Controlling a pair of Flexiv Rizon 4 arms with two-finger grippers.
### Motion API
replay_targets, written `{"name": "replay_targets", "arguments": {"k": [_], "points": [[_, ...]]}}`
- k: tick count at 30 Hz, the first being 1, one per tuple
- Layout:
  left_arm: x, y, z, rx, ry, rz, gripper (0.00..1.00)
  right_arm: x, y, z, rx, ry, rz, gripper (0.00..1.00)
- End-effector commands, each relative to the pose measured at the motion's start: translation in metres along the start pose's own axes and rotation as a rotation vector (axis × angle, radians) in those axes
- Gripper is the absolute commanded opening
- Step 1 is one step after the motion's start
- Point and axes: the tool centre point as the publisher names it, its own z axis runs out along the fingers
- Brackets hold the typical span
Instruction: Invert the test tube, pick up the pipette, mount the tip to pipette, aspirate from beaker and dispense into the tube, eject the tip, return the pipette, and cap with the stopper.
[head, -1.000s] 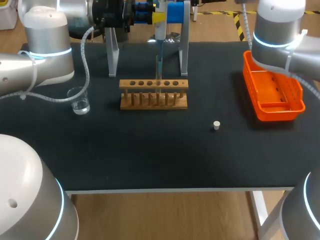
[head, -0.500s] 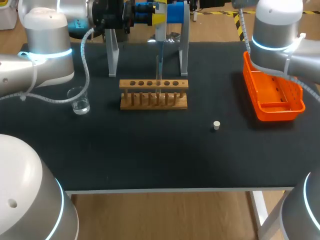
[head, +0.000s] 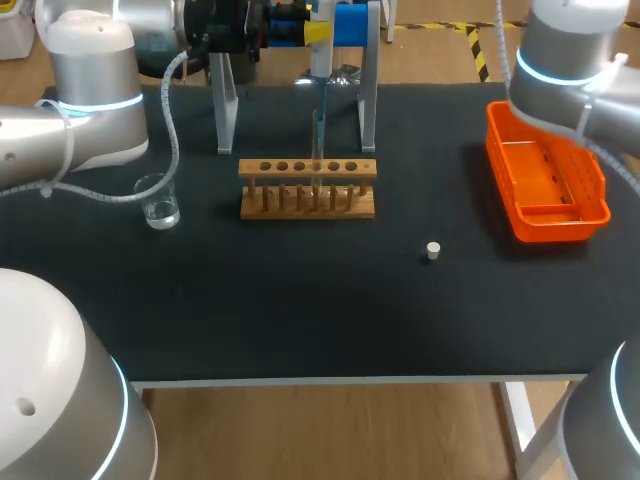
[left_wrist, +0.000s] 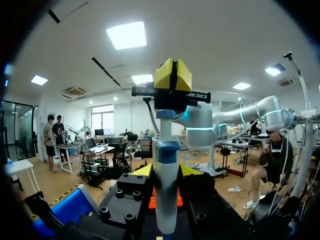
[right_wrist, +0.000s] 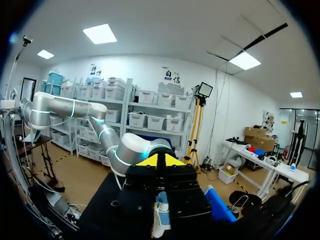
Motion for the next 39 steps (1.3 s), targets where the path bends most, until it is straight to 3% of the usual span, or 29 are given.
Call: {"name": "replay_targets", "arguments": {"k": [1,4,8,19,30,39], "points": [[-0.001,0.000,-0.001,0.000,0.005,-0.001,0.00,0.015,0.002,-0.029,-0.017,0.006,-0.023,1.00],[-0.001,0.000,-0.001,0.000,0.005,-0.001,0.00,0.027,-0.003,-0.048,-0.096,0.078,-0.018,1.00],[-0.001,0.000,-0.001,0.000,0.005,-0.001,0.00,0.039,-0.020,-0.073,-0.113,0.073,-0.013,1.00],[-0.001,0.000,-0.001,0.000,0.005,-0.001,0.00,0.040,-0.100,-0.105,-0.027,-0.018,0.012,1.00],[-0.001,0.000,-0.001,0.000,0.005,-0.001,0.00,0.031,-0.199,-0.080,0.009,-0.007,0.054,1.00],[-0.001,0.000,-0.001,0.000,0.005,-0.001,0.00,0.028,-0.251,-0.041,0.041,0.030,0.013,1.00]]}}
